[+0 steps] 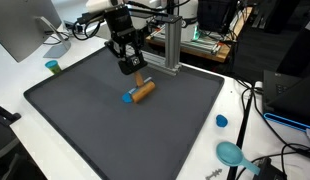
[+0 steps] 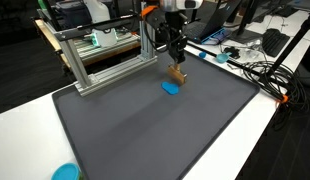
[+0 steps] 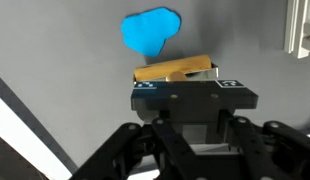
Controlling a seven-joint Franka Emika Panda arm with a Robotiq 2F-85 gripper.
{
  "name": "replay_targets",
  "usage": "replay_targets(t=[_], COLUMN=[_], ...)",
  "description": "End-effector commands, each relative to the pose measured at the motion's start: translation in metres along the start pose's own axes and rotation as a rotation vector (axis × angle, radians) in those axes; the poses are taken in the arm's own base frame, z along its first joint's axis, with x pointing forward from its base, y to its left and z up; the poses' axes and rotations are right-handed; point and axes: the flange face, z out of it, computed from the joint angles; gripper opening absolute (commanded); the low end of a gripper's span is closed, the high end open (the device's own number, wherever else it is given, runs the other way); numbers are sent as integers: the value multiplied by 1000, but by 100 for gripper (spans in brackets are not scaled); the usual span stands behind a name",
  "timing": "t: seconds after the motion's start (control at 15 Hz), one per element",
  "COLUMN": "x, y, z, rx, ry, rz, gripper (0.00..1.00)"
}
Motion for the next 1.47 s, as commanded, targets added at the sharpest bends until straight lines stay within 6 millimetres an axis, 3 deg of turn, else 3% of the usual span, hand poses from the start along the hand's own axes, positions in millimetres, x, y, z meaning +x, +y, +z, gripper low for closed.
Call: replay_targets(t=[0.0,0.2,0.4,0.53,0.73,0.93,1.2,1.4], x=[-12,-15,-5,12,53,80,84,77], y=[-1,5,3,-2,-12,-5,10,19], z=[-24,-17,-7,-6,-22,-27,-23,-8], rx=[-61,-89,-82,-68,-61,-71,-96,-84], ry=[-57,-141,-222,-263,-337,-374,-371,-392], rz=[47,39,17,-15,-79,-117,-112,-92], gripper=[22,22,22,22,22,22,22,22])
